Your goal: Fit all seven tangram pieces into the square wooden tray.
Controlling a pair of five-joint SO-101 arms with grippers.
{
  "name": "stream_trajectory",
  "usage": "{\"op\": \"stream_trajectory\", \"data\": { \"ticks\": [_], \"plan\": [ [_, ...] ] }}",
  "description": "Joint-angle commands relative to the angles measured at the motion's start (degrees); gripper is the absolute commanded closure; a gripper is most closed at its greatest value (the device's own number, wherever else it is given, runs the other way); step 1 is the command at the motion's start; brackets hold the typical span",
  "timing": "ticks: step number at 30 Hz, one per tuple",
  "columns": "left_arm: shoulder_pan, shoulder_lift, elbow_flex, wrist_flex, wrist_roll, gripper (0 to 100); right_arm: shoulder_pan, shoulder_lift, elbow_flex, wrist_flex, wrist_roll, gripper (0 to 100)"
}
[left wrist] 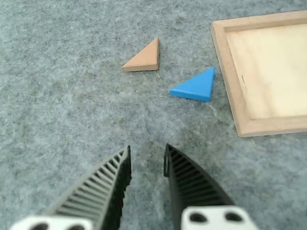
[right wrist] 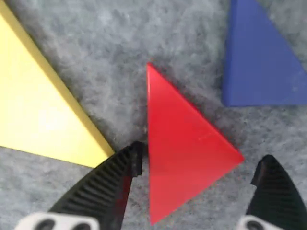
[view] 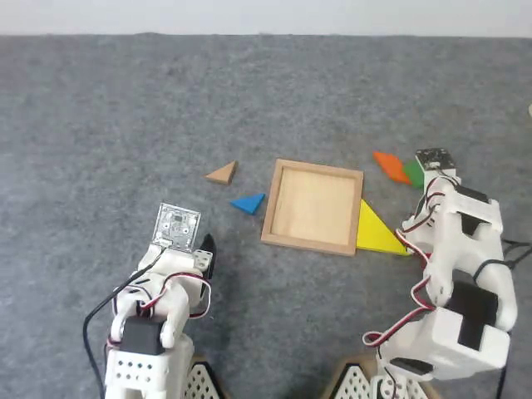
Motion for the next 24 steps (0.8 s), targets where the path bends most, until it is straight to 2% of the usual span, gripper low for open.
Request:
{"op": "stream_trajectory", "data": {
  "ticks": [1, 24],
  "plan": [
    [0.35, -0.79, -0.66, 0.18, 0.44, 89, -0.13, -0.13, -0.62, -0.66, -0.79, 62.7],
    [0.35, -0.79, -0.66, 0.18, 0.44, 89, -0.66, 2.95, -2.64, -0.4, 1.67, 62.7]
  ]
}}
